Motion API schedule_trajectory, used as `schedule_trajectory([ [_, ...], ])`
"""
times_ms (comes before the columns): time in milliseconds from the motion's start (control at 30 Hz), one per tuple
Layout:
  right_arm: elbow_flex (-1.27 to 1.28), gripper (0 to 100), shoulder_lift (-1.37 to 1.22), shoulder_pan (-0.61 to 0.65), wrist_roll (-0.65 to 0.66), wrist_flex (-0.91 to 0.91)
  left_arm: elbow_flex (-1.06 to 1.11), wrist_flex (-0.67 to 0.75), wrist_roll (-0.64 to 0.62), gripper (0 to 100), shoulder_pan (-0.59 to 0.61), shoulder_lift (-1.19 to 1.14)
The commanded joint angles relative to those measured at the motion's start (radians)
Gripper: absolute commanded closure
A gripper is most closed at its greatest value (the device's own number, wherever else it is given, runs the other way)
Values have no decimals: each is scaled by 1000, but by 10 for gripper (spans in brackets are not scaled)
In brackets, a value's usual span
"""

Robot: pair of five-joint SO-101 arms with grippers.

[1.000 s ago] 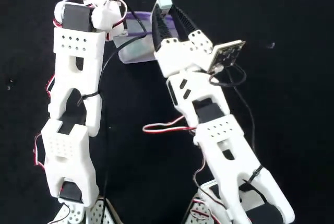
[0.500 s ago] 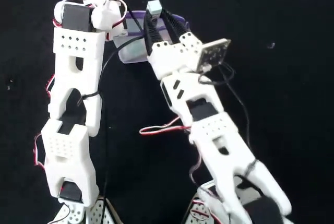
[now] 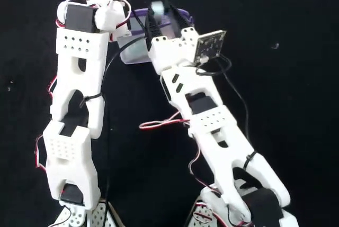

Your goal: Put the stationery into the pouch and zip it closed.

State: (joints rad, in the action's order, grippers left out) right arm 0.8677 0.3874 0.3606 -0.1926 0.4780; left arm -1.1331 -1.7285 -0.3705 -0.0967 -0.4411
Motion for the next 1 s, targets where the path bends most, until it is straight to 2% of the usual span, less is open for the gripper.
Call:
schedule_trajectory([
  [0,16,822,90,-14,5,8,-10,15,-5,971,18,52],
  [167,24,822,185,-38,6,-12,-10,18,-2,971,21,52],
  [300,-47,822,311,-104,6,-247,-12,21,-2,971,41,52],
  [467,-213,822,456,-270,6,-603,-13,29,-5,971,65,54],
  [633,-283,822,487,-384,8,-786,-4,35,-5,971,59,51],
  [767,-229,822,493,-391,54,-879,-4,34,-5,971,58,51],
  [967,-2,822,495,-244,84,-822,-4,32,-5,971,58,51],
])
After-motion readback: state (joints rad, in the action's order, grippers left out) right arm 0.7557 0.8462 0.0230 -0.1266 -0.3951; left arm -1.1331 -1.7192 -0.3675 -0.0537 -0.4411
